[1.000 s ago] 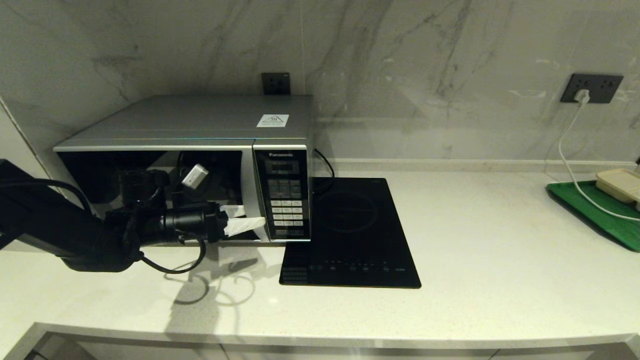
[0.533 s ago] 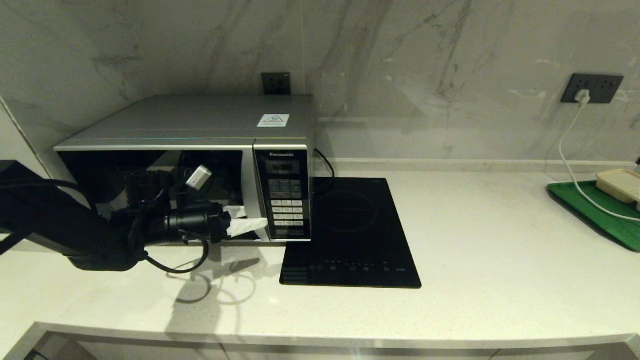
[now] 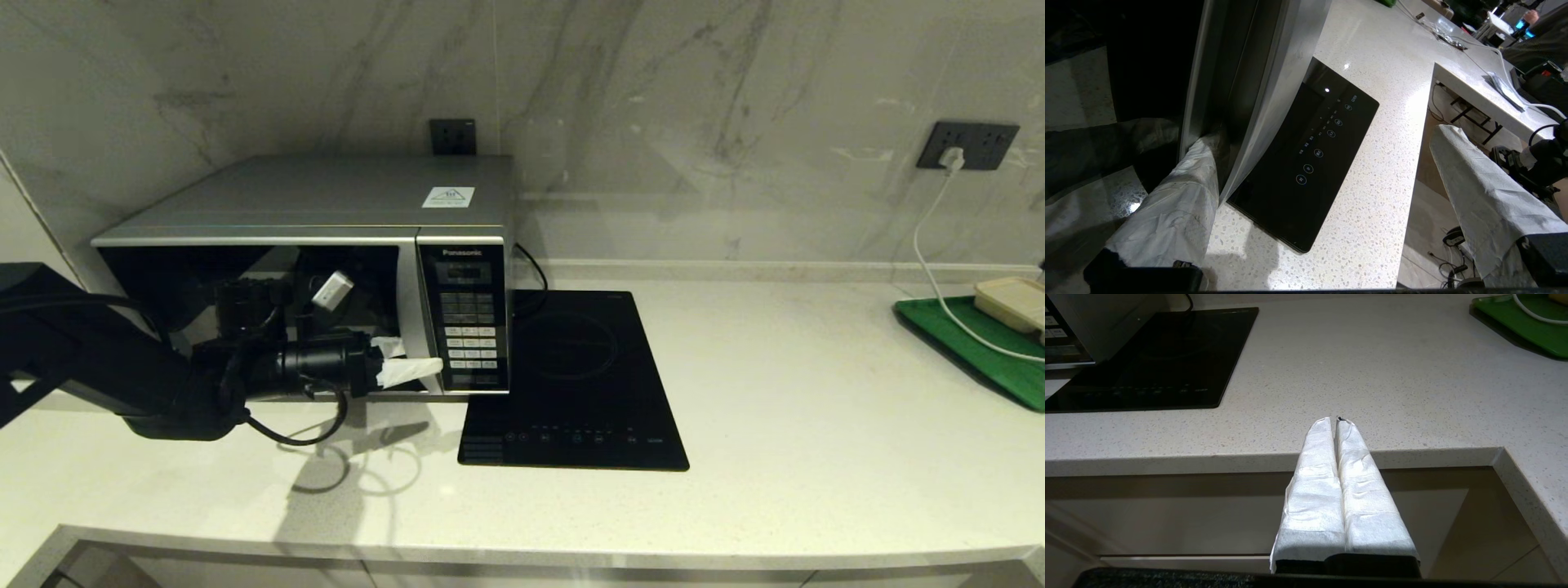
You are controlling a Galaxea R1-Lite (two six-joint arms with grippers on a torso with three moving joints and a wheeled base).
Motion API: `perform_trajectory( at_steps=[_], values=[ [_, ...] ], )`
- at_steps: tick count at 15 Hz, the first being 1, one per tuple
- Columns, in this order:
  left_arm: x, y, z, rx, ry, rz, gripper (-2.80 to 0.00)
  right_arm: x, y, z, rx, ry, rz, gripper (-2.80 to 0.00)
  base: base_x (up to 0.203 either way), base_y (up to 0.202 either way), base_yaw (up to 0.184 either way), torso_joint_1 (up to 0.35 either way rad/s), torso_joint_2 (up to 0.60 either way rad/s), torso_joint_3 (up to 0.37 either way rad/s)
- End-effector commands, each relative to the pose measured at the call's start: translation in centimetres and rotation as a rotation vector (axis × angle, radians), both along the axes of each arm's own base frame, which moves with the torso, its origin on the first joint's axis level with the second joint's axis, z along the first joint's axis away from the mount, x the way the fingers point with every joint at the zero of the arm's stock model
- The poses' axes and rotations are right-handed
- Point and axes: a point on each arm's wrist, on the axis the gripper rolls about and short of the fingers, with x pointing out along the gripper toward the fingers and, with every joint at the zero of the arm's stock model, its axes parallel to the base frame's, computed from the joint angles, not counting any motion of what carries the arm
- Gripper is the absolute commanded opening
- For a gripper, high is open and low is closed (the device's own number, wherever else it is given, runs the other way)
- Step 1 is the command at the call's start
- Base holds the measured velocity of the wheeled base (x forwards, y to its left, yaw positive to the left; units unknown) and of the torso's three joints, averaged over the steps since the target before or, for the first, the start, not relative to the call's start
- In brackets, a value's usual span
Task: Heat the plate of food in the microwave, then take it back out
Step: Open the microwave oven
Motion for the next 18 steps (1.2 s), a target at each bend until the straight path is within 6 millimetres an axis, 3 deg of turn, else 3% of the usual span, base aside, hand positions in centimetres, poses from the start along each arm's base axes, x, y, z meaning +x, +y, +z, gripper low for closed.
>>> perform_trajectory(
  at_steps=[1, 3, 6, 7, 9, 12, 14, 18],
  values=[
    [-0.6, 0.0, 0.3, -0.013, 0.009, -0.027, 0.00, 0.0, 0.0, 0.0, 0.000, 0.001, 0.000, -2.80, 0.000, 0.000, 0.000, 0.000, 0.00, 0.000],
    [-2.3, 0.4, 1.5, -0.030, 0.024, -0.041, 0.00, 0.0, 0.0, 0.0, 0.000, -0.001, 0.000, -2.80, 0.000, 0.000, 0.000, 0.000, 0.00, 0.000],
    [-6.6, 2.2, 3.3, -0.086, 0.107, -0.078, 0.00, 0.0, 0.0, 0.0, 0.000, 0.001, 0.000, -2.80, 0.000, 0.000, 0.000, 0.000, 0.00, 0.000],
    [-8.0, 3.2, 3.1, -0.105, 0.158, -0.071, 0.00, 0.0, 0.0, 0.0, 0.000, 0.000, 0.000, -2.80, 0.000, 0.000, 0.000, 0.000, 0.00, 0.000],
    [-9.0, 4.9, 2.3, -0.126, 0.214, -0.031, 0.00, 0.0, 0.0, 0.0, 0.000, 0.001, 0.000, -2.80, 0.000, 0.000, 0.000, 0.000, 0.00, 0.000],
    [-9.7, 5.1, 1.4, -0.115, 0.212, -0.018, 0.00, 0.0, 0.0, 0.0, 0.000, 0.001, 0.000, -2.80, 0.000, 0.000, 0.000, 0.000, 0.00, 0.000],
    [-10.7, 5.7, 0.9, -0.072, 0.165, 0.064, 0.00, 0.0, 0.0, 0.0, 0.000, 0.000, 0.000, -2.80, 0.000, 0.000, 0.000, 0.000, 0.00, 0.000],
    [-15.4, 6.3, 3.2, 0.083, 0.002, 0.384, 0.00, 0.0, 0.0, 0.0, 0.000, 0.001, 0.000, -2.80, 0.000, 0.000, 0.000, 0.000, 0.00, 0.000]
  ],
)
